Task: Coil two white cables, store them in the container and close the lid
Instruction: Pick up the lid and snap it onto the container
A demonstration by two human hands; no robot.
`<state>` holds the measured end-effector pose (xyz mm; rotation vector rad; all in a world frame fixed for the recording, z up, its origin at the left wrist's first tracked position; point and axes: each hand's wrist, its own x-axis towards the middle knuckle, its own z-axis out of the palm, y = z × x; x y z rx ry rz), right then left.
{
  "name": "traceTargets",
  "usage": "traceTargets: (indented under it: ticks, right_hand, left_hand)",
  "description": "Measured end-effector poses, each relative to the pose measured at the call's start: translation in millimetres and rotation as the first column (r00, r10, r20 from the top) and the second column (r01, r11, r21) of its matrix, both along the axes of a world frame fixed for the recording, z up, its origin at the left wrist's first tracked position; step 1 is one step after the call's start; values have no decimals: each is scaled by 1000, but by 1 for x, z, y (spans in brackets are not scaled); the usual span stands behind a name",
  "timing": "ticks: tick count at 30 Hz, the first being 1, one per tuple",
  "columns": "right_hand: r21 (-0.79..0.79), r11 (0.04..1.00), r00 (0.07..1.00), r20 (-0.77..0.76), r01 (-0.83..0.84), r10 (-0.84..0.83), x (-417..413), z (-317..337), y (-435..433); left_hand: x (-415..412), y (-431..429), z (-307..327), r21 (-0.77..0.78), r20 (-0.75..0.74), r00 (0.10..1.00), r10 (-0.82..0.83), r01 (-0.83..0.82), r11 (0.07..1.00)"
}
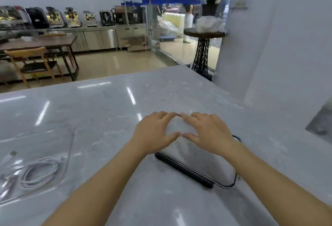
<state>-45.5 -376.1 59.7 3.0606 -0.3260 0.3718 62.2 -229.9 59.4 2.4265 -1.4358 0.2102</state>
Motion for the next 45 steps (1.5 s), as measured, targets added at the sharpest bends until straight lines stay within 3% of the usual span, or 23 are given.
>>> traceTargets:
  ticks: [3,7,10,16,19,22,27,30,33,36,39,41,45]
  right_hand:
    - [34,990,990,-48,135,-133,-27,-16,-35]
    - [65,963,963,-88,260,-254,-52,-38,-64]
    - [167,924,939,-88,344,-333,-59,-50,-69]
    - [332,831,894,-135,446,-427,-54,-50,-67]
    - [471,770,896,-118,430,-428,-48,-51,-69]
    - [661,644,892,-87,385,-444,-43,-50,-74]
    - [853,488,871,87,186,-484,-25,-23,-68]
    - [920,384,861,132,78,-491,-7,-3,-57]
    - [983,184,885,95,-10,-457,10,15,-44]
    - [989,141,937,81,-34,-340,22,32,-23]
    - [978,146,962,178,-149,-207,40,46,1]
    - [940,216,941,302,-266,-156,52,62,18]
    - [784,289,826,561,-550,52,68,96,63]
  left_hand:
    - [-6,-25,-23,15,28,999,38,-38,999]
    - [0,-32,-50,9,-42,972,231,-230,973]
    - [1,-30,-56,104,-167,898,407,-394,913]
    - [0,-37,-50,140,-331,775,539,-524,840]
    - [17,-36,-51,170,-401,701,590,-576,799]
    - [27,-26,-50,154,-482,664,571,-578,802]
    - [30,-9,-39,91,-471,635,612,-655,750]
    - [33,5,-20,-30,-462,638,616,-705,708]
    - [38,29,1,-206,-457,636,622,-756,621]
    - [44,62,19,-368,-433,647,628,-763,532]
    - [46,96,39,-464,-553,632,543,-775,429]
    - [48,119,53,-477,-707,600,374,-795,374]
    - [55,174,78,-413,-911,398,-108,-882,228]
